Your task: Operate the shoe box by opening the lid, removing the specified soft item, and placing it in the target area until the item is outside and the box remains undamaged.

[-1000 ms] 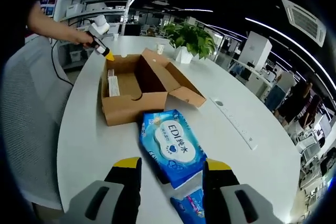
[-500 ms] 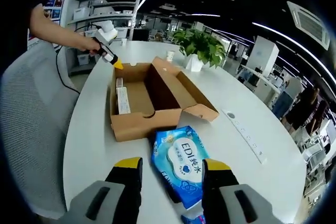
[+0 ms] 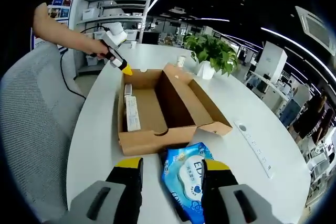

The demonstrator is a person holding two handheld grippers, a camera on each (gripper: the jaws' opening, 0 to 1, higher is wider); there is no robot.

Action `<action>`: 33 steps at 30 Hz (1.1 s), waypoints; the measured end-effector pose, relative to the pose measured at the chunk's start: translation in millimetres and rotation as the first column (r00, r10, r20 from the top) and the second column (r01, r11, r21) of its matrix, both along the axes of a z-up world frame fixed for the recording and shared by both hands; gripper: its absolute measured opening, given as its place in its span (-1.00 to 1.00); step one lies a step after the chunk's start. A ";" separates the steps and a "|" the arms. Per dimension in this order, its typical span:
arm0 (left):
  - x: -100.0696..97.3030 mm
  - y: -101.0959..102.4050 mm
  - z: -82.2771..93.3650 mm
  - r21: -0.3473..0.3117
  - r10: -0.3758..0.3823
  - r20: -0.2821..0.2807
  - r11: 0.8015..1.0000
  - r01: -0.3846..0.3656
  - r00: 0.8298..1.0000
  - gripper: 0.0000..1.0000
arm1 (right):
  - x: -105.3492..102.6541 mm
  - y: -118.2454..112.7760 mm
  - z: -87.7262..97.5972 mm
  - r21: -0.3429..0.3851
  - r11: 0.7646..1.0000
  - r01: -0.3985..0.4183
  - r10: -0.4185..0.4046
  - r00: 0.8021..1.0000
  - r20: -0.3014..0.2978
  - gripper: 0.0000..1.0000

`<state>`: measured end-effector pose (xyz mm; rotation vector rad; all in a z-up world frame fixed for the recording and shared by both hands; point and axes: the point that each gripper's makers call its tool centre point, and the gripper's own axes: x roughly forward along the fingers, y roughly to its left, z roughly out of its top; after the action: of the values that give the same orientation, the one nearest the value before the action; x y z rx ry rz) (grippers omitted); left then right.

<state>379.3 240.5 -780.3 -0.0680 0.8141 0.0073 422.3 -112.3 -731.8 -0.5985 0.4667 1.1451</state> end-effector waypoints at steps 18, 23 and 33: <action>0.5 1.8 -0.8 -0.005 0.004 -0.002 1.000 -0.004 1.000 -0.95 | -5.6 52.9 -2.2 0.017 0.996 -0.089 0.089 0.996 -0.009 -0.24; 0.2 2.2 -0.9 -0.008 0.006 -0.002 1.000 -0.006 1.000 -0.95 | -11.0 65.4 -4.4 0.009 0.992 -0.122 0.122 0.992 -0.012 -0.26; -0.2 2.1 -0.9 -0.013 0.008 -0.002 1.000 -0.008 1.000 -0.95 | -15.2 81.2 -9.4 0.002 0.987 -0.162 0.162 0.986 -0.030 -0.27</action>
<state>379.1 242.7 -781.2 -0.0835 0.8155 0.0098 407.1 -31.0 -741.2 -0.6288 0.4503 1.3106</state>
